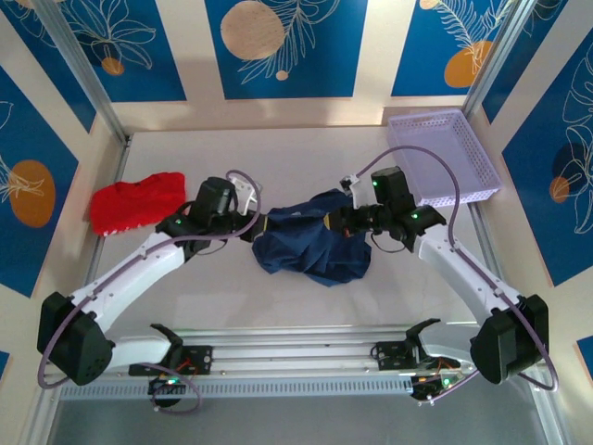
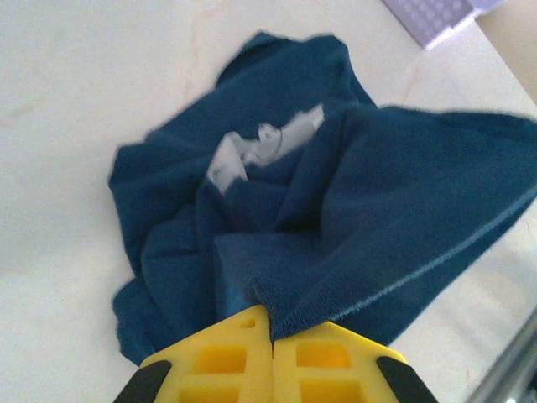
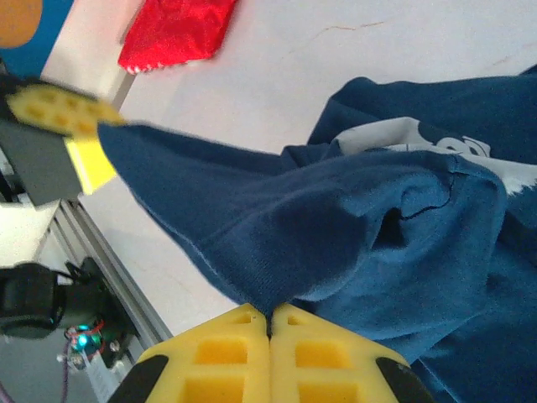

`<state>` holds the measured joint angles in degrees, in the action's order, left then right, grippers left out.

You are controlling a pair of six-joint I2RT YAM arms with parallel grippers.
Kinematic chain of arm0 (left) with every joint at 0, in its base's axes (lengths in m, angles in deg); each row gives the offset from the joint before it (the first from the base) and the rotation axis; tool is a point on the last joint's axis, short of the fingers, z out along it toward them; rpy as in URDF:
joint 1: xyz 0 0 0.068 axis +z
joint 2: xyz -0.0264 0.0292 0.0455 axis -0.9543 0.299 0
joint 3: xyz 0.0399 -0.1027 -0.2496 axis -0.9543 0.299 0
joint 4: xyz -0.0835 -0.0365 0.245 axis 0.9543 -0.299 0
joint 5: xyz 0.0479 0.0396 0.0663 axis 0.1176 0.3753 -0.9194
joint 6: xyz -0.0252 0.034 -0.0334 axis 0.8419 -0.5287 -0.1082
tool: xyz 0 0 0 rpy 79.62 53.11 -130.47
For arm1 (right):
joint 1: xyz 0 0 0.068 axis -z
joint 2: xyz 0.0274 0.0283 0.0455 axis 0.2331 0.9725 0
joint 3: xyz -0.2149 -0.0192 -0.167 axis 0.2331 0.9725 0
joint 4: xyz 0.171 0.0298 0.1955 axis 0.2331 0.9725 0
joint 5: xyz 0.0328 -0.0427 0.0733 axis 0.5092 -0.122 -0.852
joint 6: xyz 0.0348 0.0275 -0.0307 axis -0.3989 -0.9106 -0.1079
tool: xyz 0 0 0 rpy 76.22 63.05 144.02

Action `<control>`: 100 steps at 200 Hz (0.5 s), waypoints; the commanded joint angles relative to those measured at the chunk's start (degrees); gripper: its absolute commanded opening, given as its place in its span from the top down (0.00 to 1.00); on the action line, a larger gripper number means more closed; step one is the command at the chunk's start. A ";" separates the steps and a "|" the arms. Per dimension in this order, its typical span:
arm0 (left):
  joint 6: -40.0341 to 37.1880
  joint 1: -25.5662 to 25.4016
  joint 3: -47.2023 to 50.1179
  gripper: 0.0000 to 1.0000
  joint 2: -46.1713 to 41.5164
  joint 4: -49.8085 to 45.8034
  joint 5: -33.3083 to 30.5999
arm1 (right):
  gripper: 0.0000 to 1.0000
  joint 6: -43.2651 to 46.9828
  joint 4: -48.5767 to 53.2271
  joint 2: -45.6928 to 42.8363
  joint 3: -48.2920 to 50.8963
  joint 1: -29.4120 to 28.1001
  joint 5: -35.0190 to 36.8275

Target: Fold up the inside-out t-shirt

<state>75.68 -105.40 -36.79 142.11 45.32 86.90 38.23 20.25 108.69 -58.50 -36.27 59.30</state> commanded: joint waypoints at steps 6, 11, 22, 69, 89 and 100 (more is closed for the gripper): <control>1.36 -0.96 2.47 0.98 1.70 4.10 5.70 | 1.00 -5.79 -3.98 0.51 1.86 0.70 -2.50; 1.13 -1.31 2.59 0.98 2.07 4.56 5.89 | 1.00 -6.01 -4.26 0.73 2.01 0.72 -2.78; 0.53 -2.21 2.85 0.99 2.71 5.50 6.36 | 1.00 -5.85 -3.65 1.45 2.14 0.72 -2.88; -2.08 -6.80 4.16 0.99 4.48 8.83 8.13 | 1.00 -6.81 2.18 0.69 6.82 0.57 -0.27; -3.84 -9.87 4.65 0.97 5.64 8.82 8.53 | 1.00 -7.88 7.26 0.51 9.25 -0.73 2.50; -5.14 -12.32 5.21 0.96 6.15 8.35 8.67 | 0.95 -8.58 10.37 -0.49 10.50 -1.82 5.39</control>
<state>74.30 -113.27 -33.01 146.92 52.44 93.13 32.22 21.37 110.18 -51.17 -36.22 59.93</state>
